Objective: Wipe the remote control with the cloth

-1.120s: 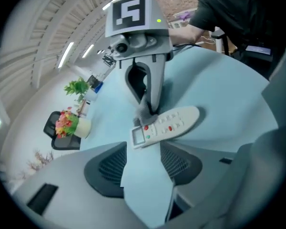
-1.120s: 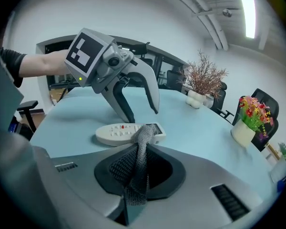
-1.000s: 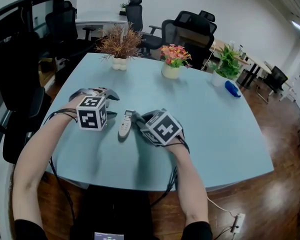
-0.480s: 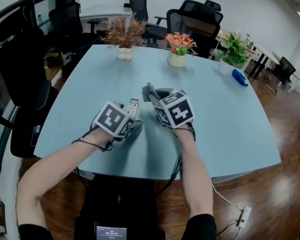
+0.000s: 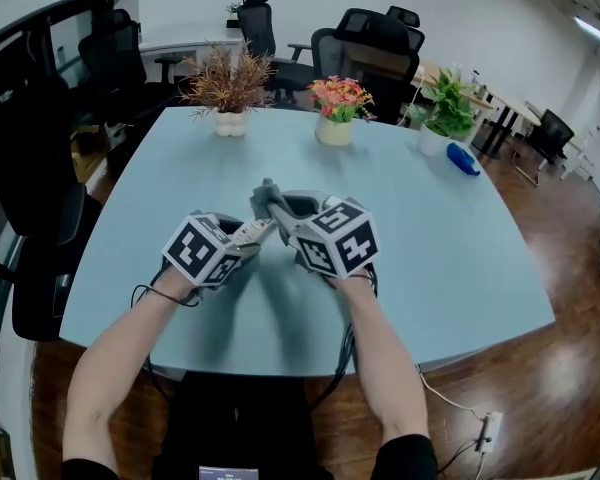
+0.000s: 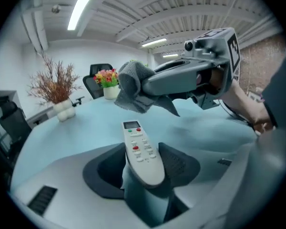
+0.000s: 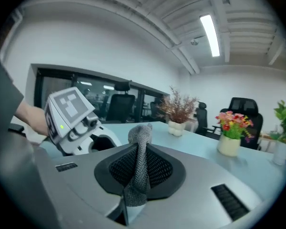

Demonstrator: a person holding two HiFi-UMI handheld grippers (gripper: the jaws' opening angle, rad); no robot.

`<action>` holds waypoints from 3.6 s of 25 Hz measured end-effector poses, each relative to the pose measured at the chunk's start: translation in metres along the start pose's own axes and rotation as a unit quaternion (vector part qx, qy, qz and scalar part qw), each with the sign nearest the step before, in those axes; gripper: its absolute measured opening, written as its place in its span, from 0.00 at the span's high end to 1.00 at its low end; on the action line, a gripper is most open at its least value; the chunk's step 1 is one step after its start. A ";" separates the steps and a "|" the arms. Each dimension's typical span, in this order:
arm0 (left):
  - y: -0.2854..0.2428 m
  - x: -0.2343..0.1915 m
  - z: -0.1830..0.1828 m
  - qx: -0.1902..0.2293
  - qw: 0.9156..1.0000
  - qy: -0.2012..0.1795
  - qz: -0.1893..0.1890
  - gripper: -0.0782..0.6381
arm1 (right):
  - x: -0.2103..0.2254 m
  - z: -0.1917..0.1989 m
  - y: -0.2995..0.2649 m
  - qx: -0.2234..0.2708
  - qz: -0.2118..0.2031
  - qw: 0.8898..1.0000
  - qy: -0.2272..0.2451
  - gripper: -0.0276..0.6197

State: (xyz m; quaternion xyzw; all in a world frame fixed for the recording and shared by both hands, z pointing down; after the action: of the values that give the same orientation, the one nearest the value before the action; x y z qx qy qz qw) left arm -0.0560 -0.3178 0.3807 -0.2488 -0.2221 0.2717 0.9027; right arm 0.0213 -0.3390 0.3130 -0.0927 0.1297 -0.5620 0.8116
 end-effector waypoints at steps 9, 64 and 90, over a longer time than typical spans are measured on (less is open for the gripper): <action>0.027 -0.011 -0.017 0.136 0.988 -0.056 -0.053 0.61 | -0.007 0.002 -0.024 -0.020 -0.010 0.998 0.055 0.92; 0.104 -0.062 -0.036 0.459 0.739 0.409 0.276 0.62 | -0.049 -0.053 -0.003 0.111 0.053 0.981 0.151 0.92; 0.161 -0.004 -0.043 0.498 0.656 0.223 0.521 0.62 | -0.038 -0.064 0.038 0.377 -0.412 0.790 -0.254 0.92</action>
State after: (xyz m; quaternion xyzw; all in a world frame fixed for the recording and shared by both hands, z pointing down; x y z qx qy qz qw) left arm -0.0971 -0.2171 0.2542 0.1100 0.3207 0.7035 0.6246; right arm 0.0223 -0.2907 0.2445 0.0368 -0.3539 -0.8033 0.4776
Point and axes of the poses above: the fingertips, and each gripper's own axes: y backward along the fingers, x to its right, z out of its underside, the point moved 5 cm from there along y, backward along the fingers, and after that the axes turned 11 degrees about -z, right-handed, at the moved point
